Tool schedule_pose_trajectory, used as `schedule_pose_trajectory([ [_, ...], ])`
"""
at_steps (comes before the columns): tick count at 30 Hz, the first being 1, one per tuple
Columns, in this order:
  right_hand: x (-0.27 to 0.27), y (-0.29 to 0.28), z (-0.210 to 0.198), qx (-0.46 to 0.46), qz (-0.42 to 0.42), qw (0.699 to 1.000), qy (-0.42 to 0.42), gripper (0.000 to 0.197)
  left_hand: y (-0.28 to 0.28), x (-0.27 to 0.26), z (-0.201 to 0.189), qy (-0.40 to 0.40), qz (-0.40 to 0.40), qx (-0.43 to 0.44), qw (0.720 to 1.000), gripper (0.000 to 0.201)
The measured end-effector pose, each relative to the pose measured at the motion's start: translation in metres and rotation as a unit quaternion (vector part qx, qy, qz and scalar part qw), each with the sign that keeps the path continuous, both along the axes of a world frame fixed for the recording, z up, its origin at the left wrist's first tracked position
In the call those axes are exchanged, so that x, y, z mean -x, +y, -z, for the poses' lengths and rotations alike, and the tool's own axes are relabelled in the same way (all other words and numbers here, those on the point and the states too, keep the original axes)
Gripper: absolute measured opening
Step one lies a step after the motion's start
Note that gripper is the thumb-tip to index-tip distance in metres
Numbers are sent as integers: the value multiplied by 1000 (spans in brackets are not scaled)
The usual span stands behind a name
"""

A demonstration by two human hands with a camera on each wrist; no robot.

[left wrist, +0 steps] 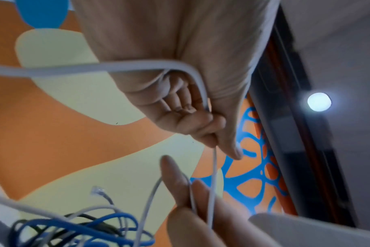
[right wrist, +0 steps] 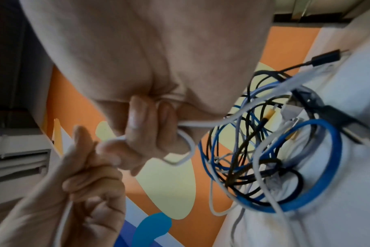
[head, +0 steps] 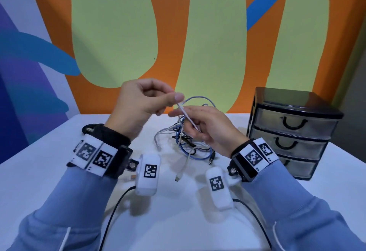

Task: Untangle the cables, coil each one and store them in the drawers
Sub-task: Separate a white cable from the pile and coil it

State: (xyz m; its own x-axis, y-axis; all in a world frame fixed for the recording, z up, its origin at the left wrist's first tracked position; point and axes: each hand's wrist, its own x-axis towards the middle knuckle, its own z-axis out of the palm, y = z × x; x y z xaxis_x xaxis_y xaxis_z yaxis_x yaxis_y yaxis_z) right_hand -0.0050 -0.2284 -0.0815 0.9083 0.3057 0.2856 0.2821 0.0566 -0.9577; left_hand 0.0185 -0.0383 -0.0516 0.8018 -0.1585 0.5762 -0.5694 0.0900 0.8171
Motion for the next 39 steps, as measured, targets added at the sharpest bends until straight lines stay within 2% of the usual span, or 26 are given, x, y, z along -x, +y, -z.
schedule_pose_trajectory([
  [3,2,-5,-5,-52,-86,994,48,33,2,-4,1,36,9,59,998,35],
  [7,3,-7,-5,-127,-160,975,90,34,-5,-7,7,6,-13,46,999,33],
  [9,4,-7,-6,-163,-148,972,79,37,-9,-8,11,-5,-28,12,1000,28],
  [11,5,-7,-9,-200,-119,971,51,40,-13,-11,16,-1,-21,-62,998,24],
  [16,0,-6,-10,-350,-27,936,14,43,-22,-3,26,0,109,-258,960,21],
  [18,-5,-11,-9,-406,-5,914,-6,43,-26,3,26,-6,123,-297,947,21],
  [20,-10,-16,-8,-428,17,903,-24,43,-28,6,25,-9,113,-291,950,20],
  [24,-10,-11,-7,-333,75,937,-78,36,-27,10,22,-22,76,-300,951,12],
  [28,-11,-1,-2,-153,161,963,-151,27,-22,16,18,-31,91,-341,935,11],
  [30,-11,-3,1,-68,195,964,-168,19,-20,18,15,-39,95,-323,941,9],
  [32,-11,-7,5,-4,218,964,-155,17,-18,18,14,-34,90,-261,960,7],
  [35,-2,-10,4,24,168,980,-103,23,-11,19,12,-29,79,-169,982,6],
  [37,14,-8,-3,21,116,991,-65,25,-6,19,11,-36,69,-139,987,10],
  [39,27,-6,-8,35,97,994,-42,29,-2,19,11,-54,51,-113,991,15],
])
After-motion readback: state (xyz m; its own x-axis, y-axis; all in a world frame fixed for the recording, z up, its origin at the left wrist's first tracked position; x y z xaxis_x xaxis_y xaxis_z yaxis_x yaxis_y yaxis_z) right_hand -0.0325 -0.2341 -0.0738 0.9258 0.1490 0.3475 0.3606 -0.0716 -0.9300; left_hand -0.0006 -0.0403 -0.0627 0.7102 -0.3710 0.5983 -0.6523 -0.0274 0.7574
